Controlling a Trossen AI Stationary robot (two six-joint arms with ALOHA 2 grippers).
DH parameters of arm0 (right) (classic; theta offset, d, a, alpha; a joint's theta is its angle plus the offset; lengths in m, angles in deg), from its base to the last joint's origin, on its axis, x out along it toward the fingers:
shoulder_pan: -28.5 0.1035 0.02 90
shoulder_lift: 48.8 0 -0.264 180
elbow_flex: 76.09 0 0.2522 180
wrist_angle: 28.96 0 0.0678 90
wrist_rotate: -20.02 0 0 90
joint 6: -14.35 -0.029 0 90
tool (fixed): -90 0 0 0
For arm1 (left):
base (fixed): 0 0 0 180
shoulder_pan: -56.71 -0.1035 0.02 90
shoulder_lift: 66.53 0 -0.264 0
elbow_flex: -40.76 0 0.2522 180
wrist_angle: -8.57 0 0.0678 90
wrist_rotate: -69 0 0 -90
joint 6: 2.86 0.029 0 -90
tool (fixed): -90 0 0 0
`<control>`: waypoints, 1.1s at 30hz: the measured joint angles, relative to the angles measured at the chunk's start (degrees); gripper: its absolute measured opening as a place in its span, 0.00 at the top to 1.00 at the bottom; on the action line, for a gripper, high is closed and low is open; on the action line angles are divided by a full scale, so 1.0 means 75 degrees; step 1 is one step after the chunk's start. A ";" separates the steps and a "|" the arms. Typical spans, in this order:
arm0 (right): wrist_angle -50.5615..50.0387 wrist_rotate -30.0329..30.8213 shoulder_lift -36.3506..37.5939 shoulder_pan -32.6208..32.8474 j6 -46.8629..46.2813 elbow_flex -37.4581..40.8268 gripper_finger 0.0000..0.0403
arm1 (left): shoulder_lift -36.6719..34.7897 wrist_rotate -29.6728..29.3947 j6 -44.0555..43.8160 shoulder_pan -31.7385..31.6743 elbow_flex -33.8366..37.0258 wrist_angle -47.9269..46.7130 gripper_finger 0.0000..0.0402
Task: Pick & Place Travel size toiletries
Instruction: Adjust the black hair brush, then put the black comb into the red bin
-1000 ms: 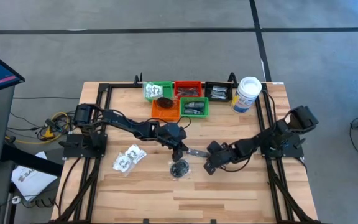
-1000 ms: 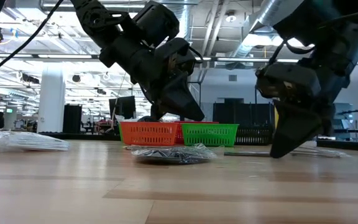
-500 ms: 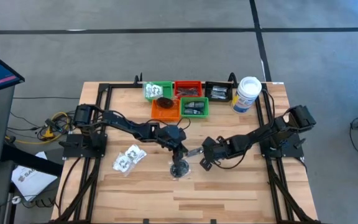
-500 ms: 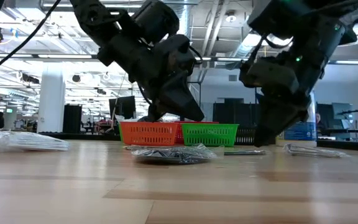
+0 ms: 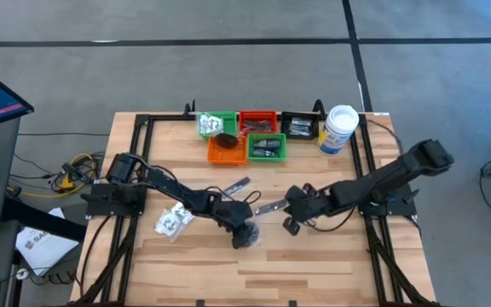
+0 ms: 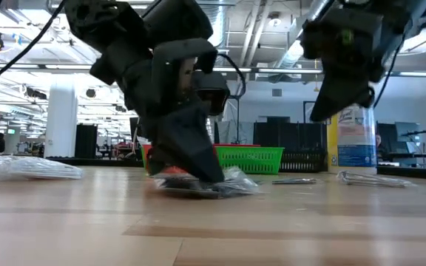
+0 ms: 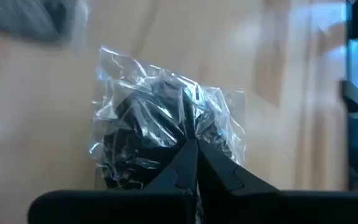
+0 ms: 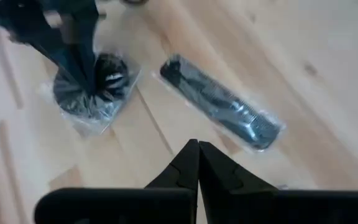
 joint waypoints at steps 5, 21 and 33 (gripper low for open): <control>-0.0399 -0.0003 0.1045 -0.0228 0.0697 0.0000 1.00 | -0.0826 -0.0214 -0.0367 0.0345 0.0063 -0.0290 1.00; 0.3550 -0.1423 0.1848 -0.1047 0.2137 0.2317 1.00 | -0.0272 -0.1482 -0.0828 -0.0944 -0.0495 0.0227 1.00; 0.4645 -0.1429 0.1843 -0.1122 0.1555 0.3212 1.00 | 0.0450 -0.1343 -0.0707 -0.0906 -0.1278 -0.1208 1.00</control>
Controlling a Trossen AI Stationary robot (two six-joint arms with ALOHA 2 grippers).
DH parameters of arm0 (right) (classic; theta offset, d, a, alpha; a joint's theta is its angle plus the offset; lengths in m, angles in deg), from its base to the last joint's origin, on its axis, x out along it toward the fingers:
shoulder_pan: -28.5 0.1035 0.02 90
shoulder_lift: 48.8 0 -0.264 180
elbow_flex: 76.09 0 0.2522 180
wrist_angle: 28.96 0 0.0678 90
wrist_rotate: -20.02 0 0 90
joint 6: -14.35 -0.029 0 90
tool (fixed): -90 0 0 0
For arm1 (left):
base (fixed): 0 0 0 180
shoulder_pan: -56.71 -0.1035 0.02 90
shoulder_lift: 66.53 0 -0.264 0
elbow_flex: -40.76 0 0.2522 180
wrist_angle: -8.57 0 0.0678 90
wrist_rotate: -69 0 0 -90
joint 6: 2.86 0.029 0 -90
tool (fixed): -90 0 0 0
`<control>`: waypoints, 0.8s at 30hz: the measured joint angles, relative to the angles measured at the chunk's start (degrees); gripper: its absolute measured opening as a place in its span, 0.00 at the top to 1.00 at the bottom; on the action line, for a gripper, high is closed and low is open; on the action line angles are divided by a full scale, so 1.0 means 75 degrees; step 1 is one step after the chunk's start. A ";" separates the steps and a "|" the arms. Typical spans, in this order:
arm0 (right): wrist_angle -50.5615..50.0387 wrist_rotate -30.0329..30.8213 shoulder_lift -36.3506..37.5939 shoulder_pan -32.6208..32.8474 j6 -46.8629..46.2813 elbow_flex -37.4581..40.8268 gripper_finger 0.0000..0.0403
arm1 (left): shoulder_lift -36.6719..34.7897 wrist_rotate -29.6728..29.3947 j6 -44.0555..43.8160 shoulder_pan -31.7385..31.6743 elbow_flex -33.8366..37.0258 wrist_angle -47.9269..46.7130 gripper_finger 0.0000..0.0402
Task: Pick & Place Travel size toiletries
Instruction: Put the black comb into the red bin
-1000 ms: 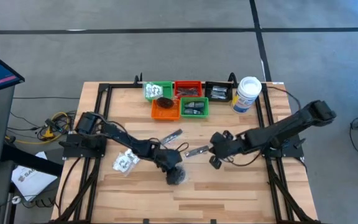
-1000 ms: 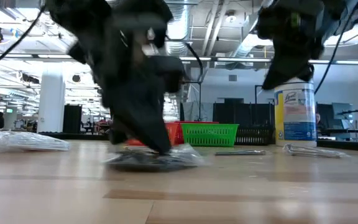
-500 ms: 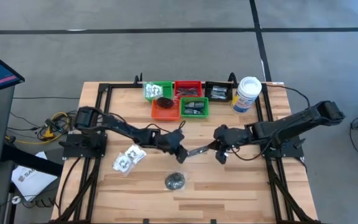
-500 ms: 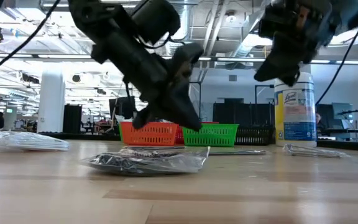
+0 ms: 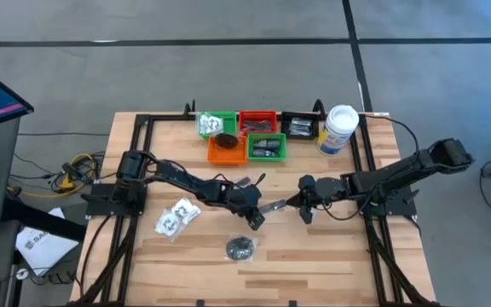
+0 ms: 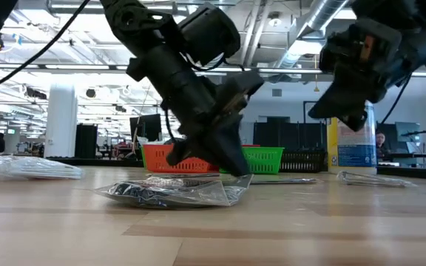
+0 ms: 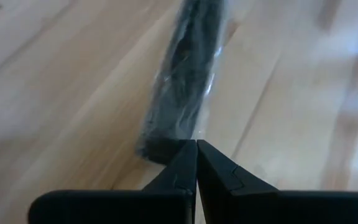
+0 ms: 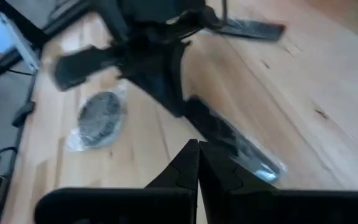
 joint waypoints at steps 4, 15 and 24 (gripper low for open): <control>0.0258 -0.0014 0.0003 -0.0041 0.0027 -0.0003 1.00 | -0.0026 0.0221 0.0135 0.0000 0.0035 -0.0326 1.00; 0.0278 -0.0263 -0.0020 -0.0064 0.0082 -0.0003 1.00 | -0.0037 0.0331 0.0181 0.0006 0.0038 -0.0414 1.00; 0.0287 -0.0821 -0.0049 -0.0443 0.0021 -0.0003 1.00 | -0.0486 0.0076 0.0613 -0.0011 0.0079 -0.1565 1.00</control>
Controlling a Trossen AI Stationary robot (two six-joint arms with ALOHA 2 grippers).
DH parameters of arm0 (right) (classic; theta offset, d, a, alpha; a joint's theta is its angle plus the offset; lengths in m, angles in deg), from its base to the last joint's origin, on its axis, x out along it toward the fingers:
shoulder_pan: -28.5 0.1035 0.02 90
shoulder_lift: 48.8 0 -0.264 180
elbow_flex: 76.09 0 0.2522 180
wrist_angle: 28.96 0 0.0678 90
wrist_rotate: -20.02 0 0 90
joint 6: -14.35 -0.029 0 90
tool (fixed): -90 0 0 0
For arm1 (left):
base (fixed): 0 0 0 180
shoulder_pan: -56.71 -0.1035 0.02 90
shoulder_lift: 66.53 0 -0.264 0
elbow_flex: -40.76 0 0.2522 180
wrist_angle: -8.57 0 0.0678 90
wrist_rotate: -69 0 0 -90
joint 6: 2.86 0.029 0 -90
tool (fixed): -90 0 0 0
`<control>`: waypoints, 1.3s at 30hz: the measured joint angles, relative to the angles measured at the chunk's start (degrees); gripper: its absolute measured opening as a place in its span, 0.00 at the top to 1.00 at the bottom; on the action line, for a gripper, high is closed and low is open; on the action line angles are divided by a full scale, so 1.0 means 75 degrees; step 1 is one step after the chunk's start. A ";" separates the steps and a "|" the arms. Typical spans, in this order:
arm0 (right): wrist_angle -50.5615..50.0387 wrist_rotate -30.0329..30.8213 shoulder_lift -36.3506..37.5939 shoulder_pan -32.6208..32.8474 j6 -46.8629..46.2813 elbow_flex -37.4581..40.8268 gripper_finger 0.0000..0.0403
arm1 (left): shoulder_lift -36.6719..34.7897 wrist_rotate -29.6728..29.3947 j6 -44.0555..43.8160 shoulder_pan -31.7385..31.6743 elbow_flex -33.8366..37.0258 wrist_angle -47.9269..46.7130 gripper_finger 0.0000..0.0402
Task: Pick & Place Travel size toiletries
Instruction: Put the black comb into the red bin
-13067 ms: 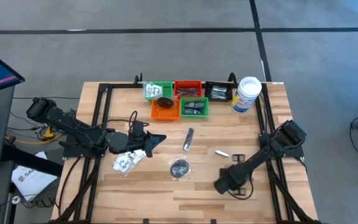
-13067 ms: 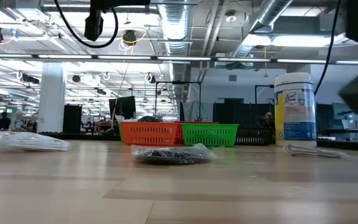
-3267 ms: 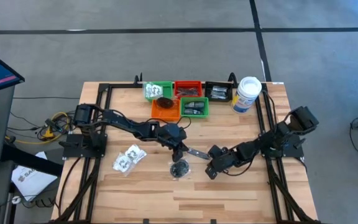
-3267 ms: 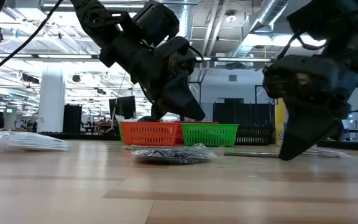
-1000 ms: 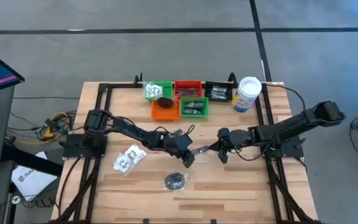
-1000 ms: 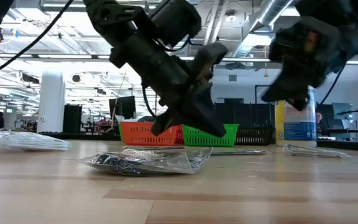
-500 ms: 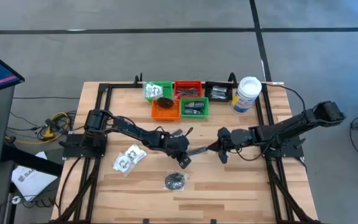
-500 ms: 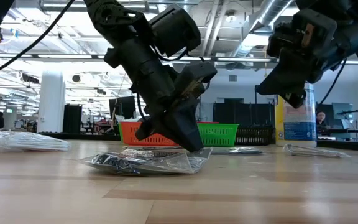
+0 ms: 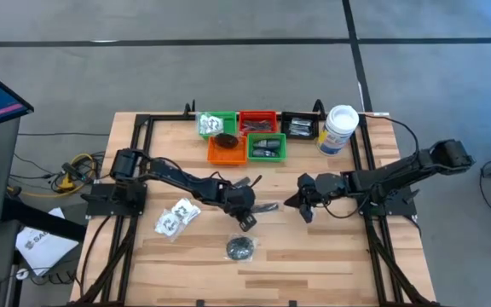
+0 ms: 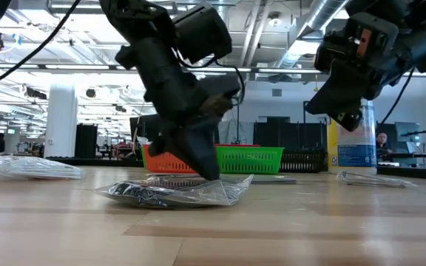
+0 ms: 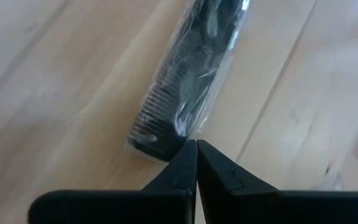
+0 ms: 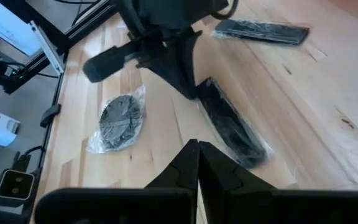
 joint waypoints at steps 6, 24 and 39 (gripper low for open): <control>0.0045 -0.0228 -0.0035 -0.0345 -0.0023 0.0000 0.98 | -0.0417 -0.0049 0.0336 -0.0036 0.0003 0.0036 1.00; 0.1442 -0.1620 -0.2323 -0.0956 -0.0402 -0.0439 0.52 | -0.0604 -0.0426 -0.0304 0.0025 0.0126 0.0126 1.00; 0.1996 -0.1982 -0.2752 -0.0953 0.0452 -0.0551 0.42 | -0.0630 -0.0572 -0.1040 0.0366 0.0871 0.0726 1.00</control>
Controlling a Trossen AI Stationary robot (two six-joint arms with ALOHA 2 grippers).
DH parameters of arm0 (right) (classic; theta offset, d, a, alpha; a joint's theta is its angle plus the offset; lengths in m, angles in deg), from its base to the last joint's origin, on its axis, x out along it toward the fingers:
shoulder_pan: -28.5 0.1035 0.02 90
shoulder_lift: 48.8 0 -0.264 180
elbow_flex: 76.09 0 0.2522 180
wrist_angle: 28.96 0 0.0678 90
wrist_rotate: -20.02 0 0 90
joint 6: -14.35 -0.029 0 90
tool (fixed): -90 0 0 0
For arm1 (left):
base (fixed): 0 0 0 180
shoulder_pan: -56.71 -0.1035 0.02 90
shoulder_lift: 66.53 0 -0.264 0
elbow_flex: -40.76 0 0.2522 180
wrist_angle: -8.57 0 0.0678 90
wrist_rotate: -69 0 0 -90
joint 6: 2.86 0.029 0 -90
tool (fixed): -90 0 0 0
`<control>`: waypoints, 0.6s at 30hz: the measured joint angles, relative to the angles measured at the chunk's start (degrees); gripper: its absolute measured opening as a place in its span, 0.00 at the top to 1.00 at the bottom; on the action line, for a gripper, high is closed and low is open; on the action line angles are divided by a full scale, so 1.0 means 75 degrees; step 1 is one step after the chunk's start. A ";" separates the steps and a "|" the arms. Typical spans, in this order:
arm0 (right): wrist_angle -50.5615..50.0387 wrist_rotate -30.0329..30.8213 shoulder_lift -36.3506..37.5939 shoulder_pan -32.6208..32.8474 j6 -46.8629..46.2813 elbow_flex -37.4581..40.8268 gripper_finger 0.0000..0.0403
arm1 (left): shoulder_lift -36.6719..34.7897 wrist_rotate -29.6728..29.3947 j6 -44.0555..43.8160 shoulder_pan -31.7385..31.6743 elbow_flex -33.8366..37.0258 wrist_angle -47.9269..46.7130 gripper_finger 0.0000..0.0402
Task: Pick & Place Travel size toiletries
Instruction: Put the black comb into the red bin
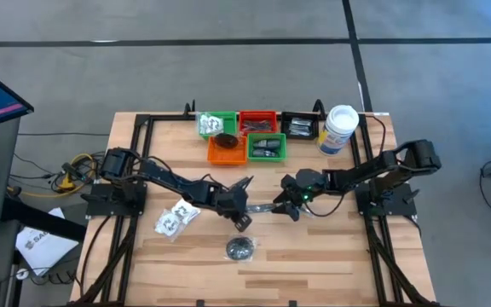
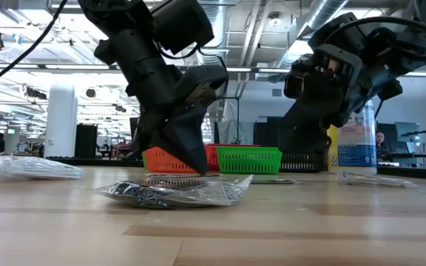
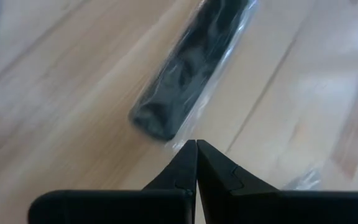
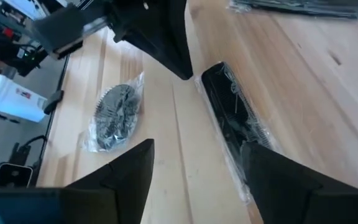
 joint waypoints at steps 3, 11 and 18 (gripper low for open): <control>-0.0001 0.0034 0.0000 0.0000 0.0280 0.0000 0.42 | -0.0014 -0.0070 -0.0006 0.0007 -0.0006 0.0197 1.00; -0.0060 0.0431 0.0003 0.0000 0.1584 0.0000 0.42 | 0.0015 -0.0107 0.0006 -0.0102 -0.0006 0.0205 1.00; -0.0486 0.1029 0.0003 0.0001 0.2009 0.0006 0.42 | 0.0018 -0.0205 -0.0018 -0.0100 -0.0006 0.0211 1.00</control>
